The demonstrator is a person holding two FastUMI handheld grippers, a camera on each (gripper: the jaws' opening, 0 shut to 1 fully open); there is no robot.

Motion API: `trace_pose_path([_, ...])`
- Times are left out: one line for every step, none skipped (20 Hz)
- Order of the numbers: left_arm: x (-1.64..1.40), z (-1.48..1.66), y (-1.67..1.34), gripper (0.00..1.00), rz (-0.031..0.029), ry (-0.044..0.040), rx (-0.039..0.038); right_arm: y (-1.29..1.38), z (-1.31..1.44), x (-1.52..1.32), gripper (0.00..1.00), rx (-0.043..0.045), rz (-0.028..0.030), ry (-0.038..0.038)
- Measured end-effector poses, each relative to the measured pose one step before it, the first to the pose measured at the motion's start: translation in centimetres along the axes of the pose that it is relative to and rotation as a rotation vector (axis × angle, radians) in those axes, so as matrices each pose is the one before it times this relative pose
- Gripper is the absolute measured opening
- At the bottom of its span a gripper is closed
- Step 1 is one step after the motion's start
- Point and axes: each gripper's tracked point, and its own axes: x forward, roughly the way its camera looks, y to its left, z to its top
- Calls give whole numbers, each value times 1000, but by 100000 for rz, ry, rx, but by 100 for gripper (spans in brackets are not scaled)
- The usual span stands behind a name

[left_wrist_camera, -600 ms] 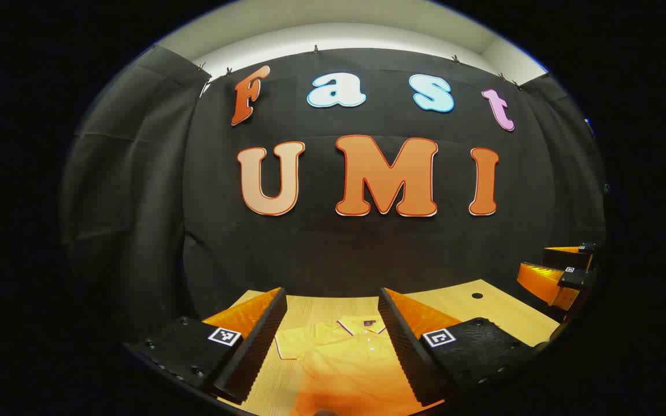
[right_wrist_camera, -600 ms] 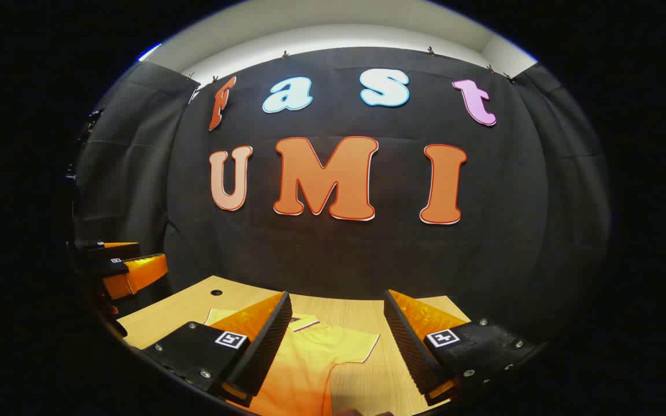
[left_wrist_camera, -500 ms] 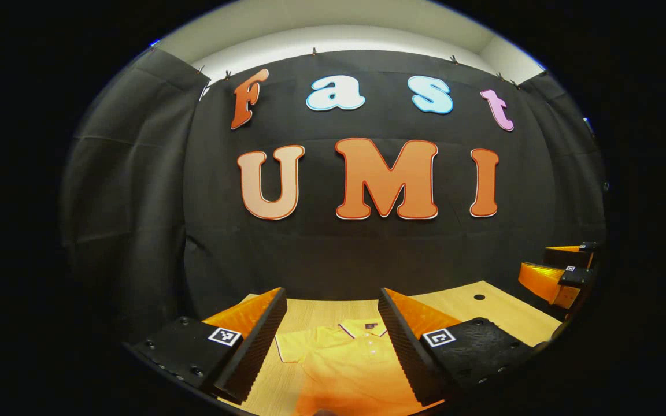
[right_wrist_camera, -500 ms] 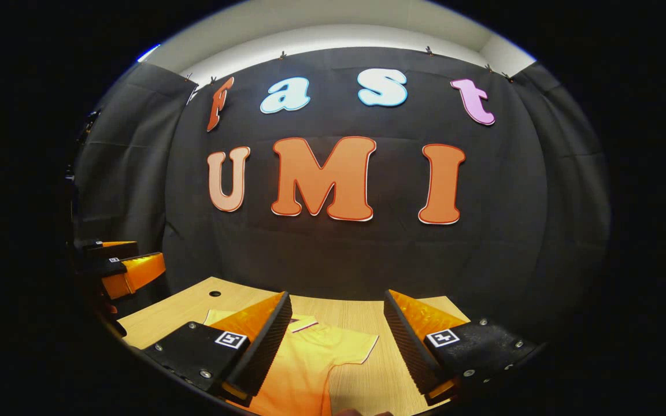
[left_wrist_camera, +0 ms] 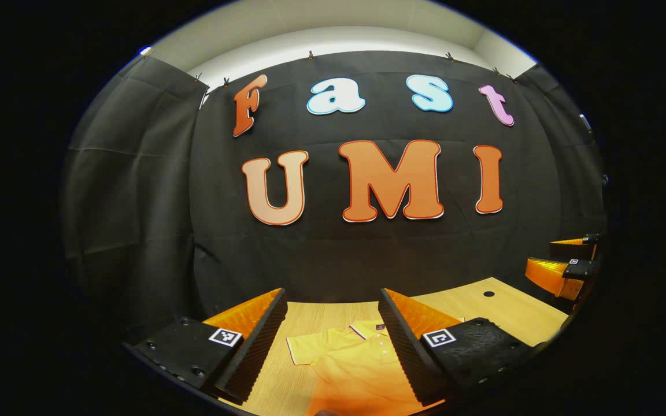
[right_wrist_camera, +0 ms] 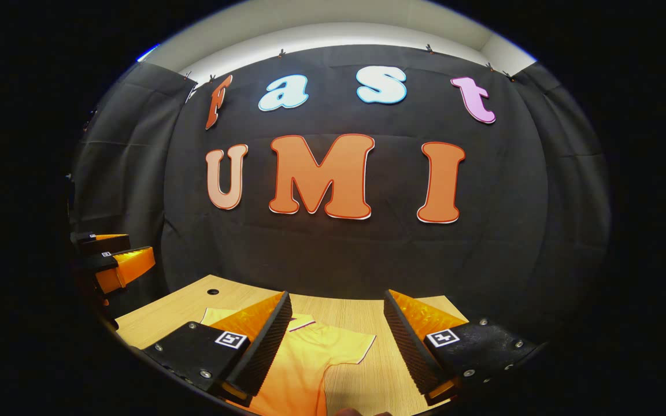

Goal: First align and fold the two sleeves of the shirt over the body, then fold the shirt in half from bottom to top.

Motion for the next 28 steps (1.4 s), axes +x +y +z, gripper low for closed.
trace_pose_path([-80, -240, 46, 98, 232, 162, -333, -6, -64, -59, 97, -511, -43, 61])
trace_pose_path([-133, -70, 1, 98, -303, 205, -325, 96, -232, 11, 97, -533, 281, 399])
trace_pose_path([-174, -106, 83, 98, -35, 348, -196, 127, -78, -13, 97, -240, 477, 258])
trace_pose_path([-70, 8, -42, 98, -147, 79, -179, 66, -247, 5, 97, -339, 132, 654])
trace_pose_path([-154, 40, 87, 98, 231, -392, -174, -5, -275, -64, 97, 280, 192, 410])
trace_pose_path([-33, -48, 27, 98, 260, -74, -179, 97, -199, 67, 97, 409, 380, 739])
trace_pose_path([-188, -117, 47, 98, 274, 1, -84, -97, -257, 6, 97, 122, -256, 543])
trace_pose_path([-191, 112, 26, 98, 68, -135, -31, -341, -163, -21, 97, -146, -550, 514])
trace_pose_path([-177, 144, -81, 98, 27, -565, 192, -265, -105, 75, 97, -269, -395, 137])
trace_pose_path([-120, 147, 8, 98, 251, -406, 325, -334, -55, 52, 97, -164, -817, 152])
trace_pose_path([-128, 20, -59, 98, 3, -394, 161, -346, -176, 118, 97, 251, -525, 214])
trace_pose_path([-261, 193, -45, 98, 60, -333, 276, -205, -236, 226, 97, 277, -575, 636])
trace_pose_path([-134, 95, -93, 98, 2, -462, 311, -135, -188, 230, 97, 453, -254, 578])
trace_pose_path([-167, 209, -150, 98, 46, -385, 522, -47, -123, 327, 97, 228, 307, 481])
trace_pose_path([-192, 43, -148, 98, -51, -649, 673, -224, -426, 357, 97, -44, -152, 1676])
trace_pose_path([-141, 241, -170, 98, -5, -728, 622, -86, -378, 381, 97, -98, 220, 1057])
trace_pose_path([-127, 178, -74, 98, 206, -638, 581, -347, -382, 362, 97, -514, -448, 1545])
trace_pose_path([-141, 269, -107, 97, 148, -476, 490, -123, -360, 450, 97, -154, 123, 1238])
trace_pose_path([-160, 85, -6, 96, 365, -234, 556, -70, -181, 579, 97, 502, 300, 1647])
trace_pose_path([-198, 190, 68, 96, 582, -116, 509, -157, -455, 633, 97, 1048, 448, 2199])
trace_pose_path([-237, 8, 34, 96, 680, -243, 349, -130, -577, 414, 97, 1173, 412, 2851])
trace_pose_path([-172, 86, 3, 96, 793, -308, 180, -336, -587, 494, 97, 789, -540, 2627])
trace_pose_path([-243, -3, 131, 96, 819, -224, 131, -291, -341, 379, 97, 136, -170, 1789])
trace_pose_path([-218, 34, 30, 97, 1028, 166, 221, -132, -284, 515, 97, -185, 74, 1424])
trace_pose_path([-151, -100, 35, 97, 962, 384, 71, -308, -340, 528, 97, -373, -144, 1794])
trace_pose_path([-222, -98, -67, 97, 625, 579, -155, -184, -374, 635, 97, 215, 211, 1684])
trace_pose_path([-93, -286, -226, 97, 921, 853, -64, -140, -385, 524, 97, 834, 404, 2061])
trace_pose_path([-339, -291, -152, 96, 1006, 523, 10, -53, -518, 520, 97, 1541, 617, 2216])
